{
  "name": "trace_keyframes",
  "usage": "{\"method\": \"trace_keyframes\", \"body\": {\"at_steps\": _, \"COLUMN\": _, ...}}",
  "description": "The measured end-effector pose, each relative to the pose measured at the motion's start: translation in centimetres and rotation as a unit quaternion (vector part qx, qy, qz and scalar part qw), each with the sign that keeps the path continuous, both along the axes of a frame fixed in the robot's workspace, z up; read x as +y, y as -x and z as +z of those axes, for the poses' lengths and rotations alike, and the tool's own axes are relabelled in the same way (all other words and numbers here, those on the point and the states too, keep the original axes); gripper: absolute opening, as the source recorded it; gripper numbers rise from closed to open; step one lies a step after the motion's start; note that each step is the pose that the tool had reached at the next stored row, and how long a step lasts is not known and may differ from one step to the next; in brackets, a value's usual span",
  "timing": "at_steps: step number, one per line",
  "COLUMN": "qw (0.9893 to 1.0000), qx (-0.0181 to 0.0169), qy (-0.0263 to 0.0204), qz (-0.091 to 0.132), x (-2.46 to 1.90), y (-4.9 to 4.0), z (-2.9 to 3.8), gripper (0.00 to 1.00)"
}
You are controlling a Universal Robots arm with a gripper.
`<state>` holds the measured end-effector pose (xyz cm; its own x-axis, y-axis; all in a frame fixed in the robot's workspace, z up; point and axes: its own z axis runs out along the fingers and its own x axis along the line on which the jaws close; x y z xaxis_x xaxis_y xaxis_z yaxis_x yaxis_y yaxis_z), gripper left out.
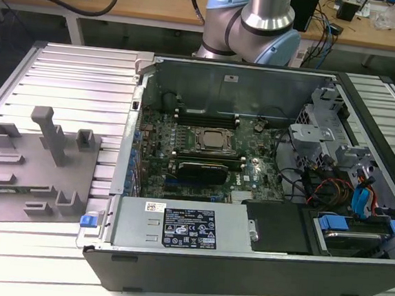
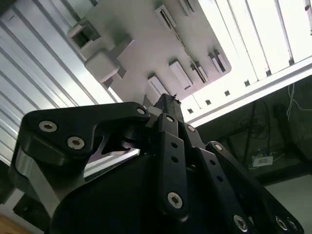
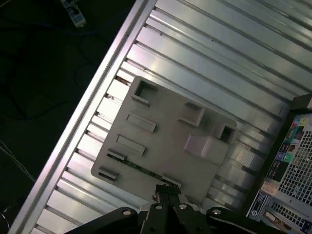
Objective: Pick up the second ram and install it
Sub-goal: 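Pick up the second ram and move it above second insertion slot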
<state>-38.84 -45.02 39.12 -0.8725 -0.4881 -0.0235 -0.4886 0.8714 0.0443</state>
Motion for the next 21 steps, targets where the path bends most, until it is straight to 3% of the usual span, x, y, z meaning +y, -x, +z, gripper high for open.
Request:
{"method": "trace_keyframes", "body": {"at_steps": 4, "qw": 0.9992, "qx": 0.0, "qy": 0.0, "qz": 0.039, "x": 0.0, "y": 0.0, "z": 0.0, "gripper": 0.11}}
{"method": "trace_keyframes", "body": {"at_steps": 7, "qw": 0.9982, "qx": 0.0, "qy": 0.0, "qz": 0.061, "x": 0.0, "y": 0.0, "z": 0.0, "gripper": 0.11}}
{"method": "trace_keyframes", "body": {"at_steps": 8, "qw": 0.9972, "qx": 0.0, "qy": 0.0, "qz": 0.074, "x": 0.0, "y": 0.0, "z": 0.0, "gripper": 0.11}}
{"method": "trace_keyframes", "body": {"at_steps": 10, "qw": 0.9947, "qx": 0.0, "qy": 0.0, "qz": 0.103, "x": 0.0, "y": 0.0, "z": 0.0, "gripper": 0.11}}
{"method": "trace_keyframes", "body": {"at_steps": 14, "qw": 0.9884, "qx": 0.0, "qy": 0.0, "qz": 0.152, "x": 0.0, "y": 0.0, "z": 0.0, "gripper": 0.11}}
{"method": "trace_keyframes", "body": {"at_steps": 18, "qw": 0.9845, "qx": 0.0, "qy": 0.0, "qz": 0.175, "x": 0.0, "y": 0.0, "z": 0.0, "gripper": 0.11}}
{"method": "trace_keyframes", "body": {"at_steps": 19, "qw": 0.983, "qx": 0.0, "qy": 0.0, "qz": 0.184, "x": 0.0, "y": 0.0, "z": 0.0, "gripper": 0.11}}
{"method": "trace_keyframes", "body": {"at_steps": 21, "qw": 0.9783, "qx": 0.0, "qy": 0.0, "qz": 0.207, "x": 0.0, "y": 0.0, "z": 0.0, "gripper": 0.11}}
